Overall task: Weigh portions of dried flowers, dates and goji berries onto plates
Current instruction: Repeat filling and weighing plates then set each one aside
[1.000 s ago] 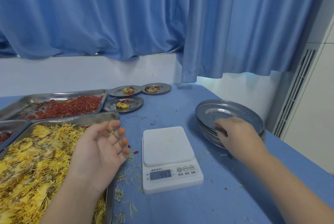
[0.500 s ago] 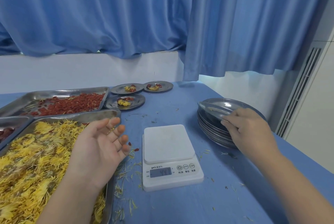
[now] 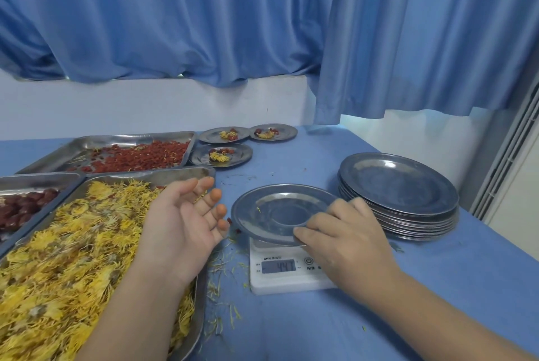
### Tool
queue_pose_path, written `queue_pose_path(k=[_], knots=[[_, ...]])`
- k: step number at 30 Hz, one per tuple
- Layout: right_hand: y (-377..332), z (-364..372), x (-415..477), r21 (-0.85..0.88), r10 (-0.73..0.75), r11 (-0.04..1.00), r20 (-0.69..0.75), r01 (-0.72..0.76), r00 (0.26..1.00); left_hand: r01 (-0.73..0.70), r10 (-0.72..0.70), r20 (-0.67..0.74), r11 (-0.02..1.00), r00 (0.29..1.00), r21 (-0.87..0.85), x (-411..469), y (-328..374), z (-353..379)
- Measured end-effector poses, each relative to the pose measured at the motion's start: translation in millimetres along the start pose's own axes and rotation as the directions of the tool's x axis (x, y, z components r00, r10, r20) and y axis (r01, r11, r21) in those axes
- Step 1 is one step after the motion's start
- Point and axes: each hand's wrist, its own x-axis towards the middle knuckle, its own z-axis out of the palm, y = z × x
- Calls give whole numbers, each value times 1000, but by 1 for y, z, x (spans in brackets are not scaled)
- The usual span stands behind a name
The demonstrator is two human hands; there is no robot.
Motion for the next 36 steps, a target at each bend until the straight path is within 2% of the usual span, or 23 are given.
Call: queue_pose_path(k=[6,14,18,25,30,34,36], knots=[[-1,7,0,-34,27,999,31,-26,999,-2,2,-4,1000,1000,11,0,0,1],[-2,-2,-1,82,-1,996,265,-22,964,-6,6,-4,1000,1000,14,0,-1,1],[-2,0,0,107,-21,994,286,-10,958,-4,4,-1,1000,1000,12,1,-1,1],[-1,3,9,104,77,987,353,-121,933,0,0,4,1000,1000,15,1,-1,0],[3,-4,10,85,168,969,452,-230,876,7,-7,-2,1000,1000,16,1,-1,1],[5,-5,10,53,178,963,613,-265,770,9,-8,-9,1000,1000,15,1,-1,0],[7,-7,8,76,171,958,618,-275,767,12,-12,-9,1000,1000,15,1,-1,0]])
